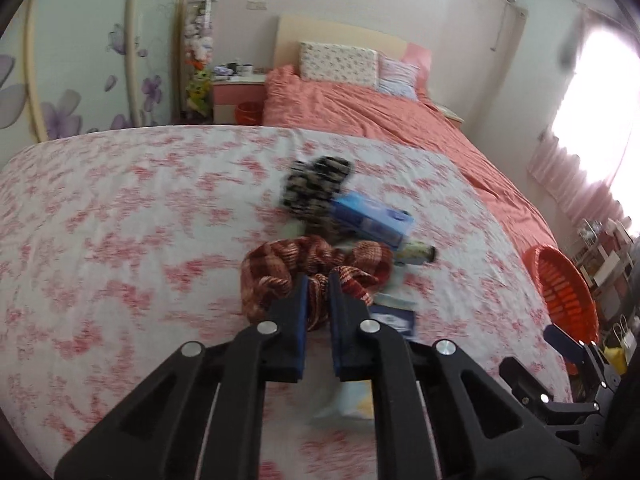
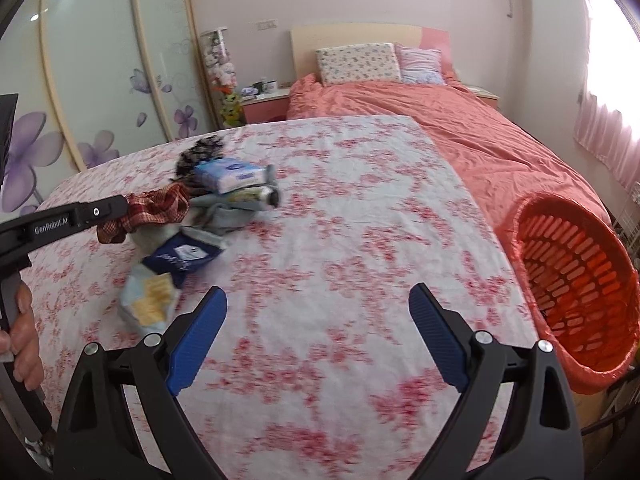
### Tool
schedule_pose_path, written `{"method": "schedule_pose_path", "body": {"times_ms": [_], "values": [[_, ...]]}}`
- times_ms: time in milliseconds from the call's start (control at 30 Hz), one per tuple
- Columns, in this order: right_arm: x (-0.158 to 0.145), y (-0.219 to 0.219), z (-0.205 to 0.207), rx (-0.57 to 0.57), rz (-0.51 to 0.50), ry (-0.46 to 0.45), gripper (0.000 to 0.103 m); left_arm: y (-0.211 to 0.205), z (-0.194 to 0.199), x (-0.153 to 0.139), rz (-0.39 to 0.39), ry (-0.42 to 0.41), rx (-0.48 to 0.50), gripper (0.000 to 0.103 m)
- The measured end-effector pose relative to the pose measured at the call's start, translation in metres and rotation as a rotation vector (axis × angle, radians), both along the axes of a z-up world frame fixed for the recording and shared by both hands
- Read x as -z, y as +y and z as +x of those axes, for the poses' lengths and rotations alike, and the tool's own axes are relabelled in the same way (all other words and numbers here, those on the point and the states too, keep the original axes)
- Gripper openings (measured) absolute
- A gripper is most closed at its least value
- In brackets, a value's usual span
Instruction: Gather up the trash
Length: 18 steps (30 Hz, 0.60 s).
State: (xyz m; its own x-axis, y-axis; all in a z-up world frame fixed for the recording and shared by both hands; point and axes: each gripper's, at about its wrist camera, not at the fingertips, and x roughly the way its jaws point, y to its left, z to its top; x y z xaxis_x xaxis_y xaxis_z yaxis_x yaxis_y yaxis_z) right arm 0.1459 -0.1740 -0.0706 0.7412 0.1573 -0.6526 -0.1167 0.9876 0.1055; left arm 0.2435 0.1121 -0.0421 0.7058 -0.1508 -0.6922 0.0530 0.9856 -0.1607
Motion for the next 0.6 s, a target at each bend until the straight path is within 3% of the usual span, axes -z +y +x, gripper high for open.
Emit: {"method": "schedule_pose_path", "body": {"times_ms": [133, 300, 400, 567, 600], "values": [[0.000, 0.023, 0.003, -0.049, 0.013, 0.010, 0.091, 0.039, -0.003, 0.006, 0.003, 0.019, -0.086, 0.010], [0.004, 0.057, 0.015, -0.099, 0.056, 0.046, 0.091, 0.075, -0.003, 0.035, 0.019, 0.103, -0.157, 0.012], [0.009, 0.075, 0.025, -0.104, 0.080, 0.075, 0.091, 0.084, -0.004, 0.044, -0.005, 0.118, -0.168, 0.020], [0.023, 0.093, 0.044, -0.094, 0.102, 0.152, 0.091, 0.082, 0.002, 0.040, -0.004, 0.111, -0.158, 0.045], [0.026, 0.094, 0.046, -0.092, 0.098, 0.162, 0.085, 0.081, 0.003, 0.040, -0.004, 0.111, -0.156, 0.051]]}}
